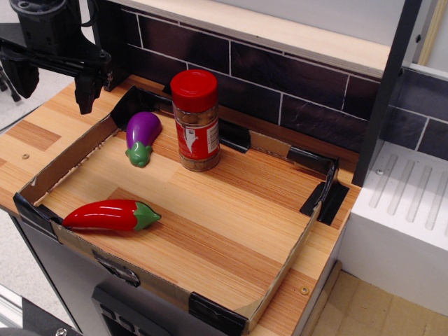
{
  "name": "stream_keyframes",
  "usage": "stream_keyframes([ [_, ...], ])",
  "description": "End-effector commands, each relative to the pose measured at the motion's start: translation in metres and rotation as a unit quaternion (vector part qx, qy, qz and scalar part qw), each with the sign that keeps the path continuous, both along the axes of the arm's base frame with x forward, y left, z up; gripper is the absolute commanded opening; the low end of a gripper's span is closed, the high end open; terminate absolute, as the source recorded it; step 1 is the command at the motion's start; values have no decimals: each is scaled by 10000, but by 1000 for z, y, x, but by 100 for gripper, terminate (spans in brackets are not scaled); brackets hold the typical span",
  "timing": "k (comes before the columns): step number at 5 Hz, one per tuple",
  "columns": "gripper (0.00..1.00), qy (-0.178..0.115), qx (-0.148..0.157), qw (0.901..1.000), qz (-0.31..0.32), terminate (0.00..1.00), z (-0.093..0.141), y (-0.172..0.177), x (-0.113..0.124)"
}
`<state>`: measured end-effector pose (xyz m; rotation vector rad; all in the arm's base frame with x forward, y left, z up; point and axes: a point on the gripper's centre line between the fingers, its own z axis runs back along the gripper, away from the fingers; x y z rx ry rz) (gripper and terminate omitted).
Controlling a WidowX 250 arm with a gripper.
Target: Topple basil bottle
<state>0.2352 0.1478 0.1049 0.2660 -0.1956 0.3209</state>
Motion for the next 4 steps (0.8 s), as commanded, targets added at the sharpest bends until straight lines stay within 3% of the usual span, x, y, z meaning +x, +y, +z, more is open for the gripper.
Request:
stream_keyframes([
  [1, 100, 0, 0, 10000, 0, 0, 0, 0, 0],
  [2, 100, -94, -559, 9980, 291, 0, 12, -30, 2],
  [3, 100, -80, -861, 9943, 631, 0, 17, -56, 10],
  [4, 100, -54, -968, 9927, 721, 0, 18, -82, 23],
])
